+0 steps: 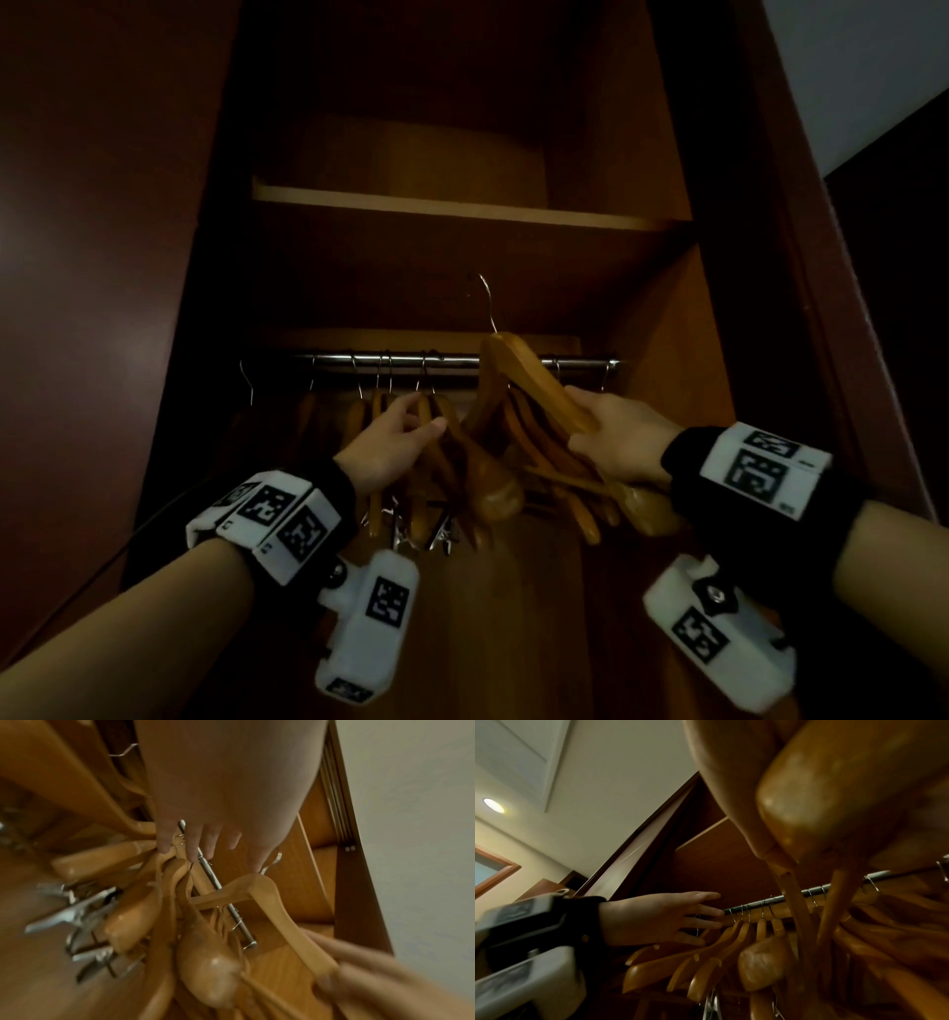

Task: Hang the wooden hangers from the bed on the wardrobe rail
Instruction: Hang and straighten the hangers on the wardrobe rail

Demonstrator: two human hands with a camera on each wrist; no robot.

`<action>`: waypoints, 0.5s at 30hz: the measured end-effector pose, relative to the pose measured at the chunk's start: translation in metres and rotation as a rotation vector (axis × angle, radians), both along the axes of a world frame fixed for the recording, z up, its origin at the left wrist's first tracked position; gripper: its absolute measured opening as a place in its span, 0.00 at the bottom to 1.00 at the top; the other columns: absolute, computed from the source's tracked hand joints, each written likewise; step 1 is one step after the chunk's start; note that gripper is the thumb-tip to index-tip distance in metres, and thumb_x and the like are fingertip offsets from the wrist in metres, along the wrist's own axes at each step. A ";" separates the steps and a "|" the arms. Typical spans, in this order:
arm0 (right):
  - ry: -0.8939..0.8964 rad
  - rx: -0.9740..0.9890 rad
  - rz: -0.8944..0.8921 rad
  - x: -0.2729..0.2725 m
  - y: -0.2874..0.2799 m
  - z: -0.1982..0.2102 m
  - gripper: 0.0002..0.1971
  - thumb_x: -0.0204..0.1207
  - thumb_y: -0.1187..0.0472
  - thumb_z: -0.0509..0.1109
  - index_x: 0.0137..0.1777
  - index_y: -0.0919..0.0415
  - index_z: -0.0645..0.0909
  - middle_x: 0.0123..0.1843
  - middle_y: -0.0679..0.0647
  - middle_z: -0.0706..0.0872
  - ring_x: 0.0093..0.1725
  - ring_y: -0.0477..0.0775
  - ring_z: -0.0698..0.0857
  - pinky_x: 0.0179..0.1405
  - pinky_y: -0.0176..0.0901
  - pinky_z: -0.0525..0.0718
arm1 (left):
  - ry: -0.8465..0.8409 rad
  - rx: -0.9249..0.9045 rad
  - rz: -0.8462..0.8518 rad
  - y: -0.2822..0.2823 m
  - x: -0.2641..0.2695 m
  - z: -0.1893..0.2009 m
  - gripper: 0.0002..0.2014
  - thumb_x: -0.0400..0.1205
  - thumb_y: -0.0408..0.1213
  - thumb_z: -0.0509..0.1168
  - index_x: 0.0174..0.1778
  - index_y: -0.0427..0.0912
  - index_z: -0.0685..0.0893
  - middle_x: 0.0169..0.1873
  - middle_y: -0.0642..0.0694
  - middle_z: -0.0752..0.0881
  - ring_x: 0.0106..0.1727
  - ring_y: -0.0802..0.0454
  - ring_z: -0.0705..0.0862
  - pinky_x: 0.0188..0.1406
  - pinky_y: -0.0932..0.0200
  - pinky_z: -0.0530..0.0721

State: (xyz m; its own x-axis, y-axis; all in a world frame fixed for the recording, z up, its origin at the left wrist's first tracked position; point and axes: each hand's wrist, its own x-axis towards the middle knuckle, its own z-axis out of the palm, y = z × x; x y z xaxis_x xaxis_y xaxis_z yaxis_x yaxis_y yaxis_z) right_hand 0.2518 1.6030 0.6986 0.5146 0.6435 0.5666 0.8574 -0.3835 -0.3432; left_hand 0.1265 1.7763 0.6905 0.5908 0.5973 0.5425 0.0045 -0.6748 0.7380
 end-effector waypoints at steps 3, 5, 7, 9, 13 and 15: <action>0.063 -0.022 0.015 0.014 0.034 0.012 0.25 0.83 0.59 0.60 0.79 0.50 0.62 0.45 0.50 0.78 0.32 0.44 0.75 0.27 0.34 0.72 | 0.070 0.076 0.014 0.010 0.007 0.003 0.31 0.83 0.44 0.61 0.81 0.50 0.57 0.75 0.44 0.70 0.71 0.46 0.74 0.72 0.50 0.73; 0.070 -0.046 0.006 0.021 0.055 0.021 0.20 0.82 0.59 0.61 0.74 0.54 0.69 0.47 0.52 0.80 0.34 0.47 0.78 0.27 0.35 0.73 | 0.118 0.127 0.021 0.015 0.010 0.003 0.31 0.82 0.43 0.62 0.81 0.50 0.57 0.74 0.45 0.70 0.69 0.49 0.74 0.72 0.50 0.73; 0.095 -0.051 0.001 0.025 0.073 0.028 0.18 0.81 0.59 0.61 0.71 0.58 0.73 0.50 0.55 0.84 0.40 0.52 0.82 0.29 0.36 0.76 | 0.147 0.162 0.021 0.020 0.012 0.001 0.32 0.82 0.43 0.63 0.80 0.50 0.58 0.74 0.45 0.70 0.71 0.48 0.74 0.72 0.48 0.74; 0.122 -0.058 -0.009 0.030 0.087 0.033 0.19 0.81 0.59 0.62 0.71 0.60 0.74 0.59 0.58 0.85 0.48 0.54 0.84 0.38 0.39 0.81 | 0.183 0.189 0.023 0.025 0.014 -0.001 0.32 0.81 0.43 0.64 0.80 0.52 0.58 0.74 0.45 0.71 0.71 0.48 0.74 0.72 0.47 0.75; 0.177 -0.089 -0.020 0.037 0.107 0.034 0.21 0.81 0.61 0.63 0.73 0.63 0.71 0.65 0.61 0.82 0.59 0.58 0.84 0.61 0.47 0.82 | 0.211 0.222 0.062 0.035 0.014 -0.003 0.34 0.80 0.44 0.64 0.81 0.53 0.56 0.75 0.48 0.69 0.70 0.50 0.75 0.68 0.55 0.76; 0.154 -0.119 -0.042 0.040 0.113 0.032 0.25 0.81 0.61 0.63 0.77 0.65 0.66 0.71 0.61 0.76 0.67 0.59 0.80 0.65 0.46 0.79 | 0.211 0.237 0.076 0.039 0.013 -0.004 0.35 0.80 0.45 0.65 0.81 0.52 0.56 0.76 0.48 0.69 0.71 0.51 0.74 0.68 0.57 0.76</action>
State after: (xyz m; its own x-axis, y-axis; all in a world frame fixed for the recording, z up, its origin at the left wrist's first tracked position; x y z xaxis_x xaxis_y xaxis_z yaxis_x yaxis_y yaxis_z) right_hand 0.2914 1.7162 0.7308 0.6172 0.6774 0.4003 0.7807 -0.4638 -0.4188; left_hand 0.1399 1.8155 0.6870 0.6636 0.5156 0.5421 0.1972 -0.8195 0.5381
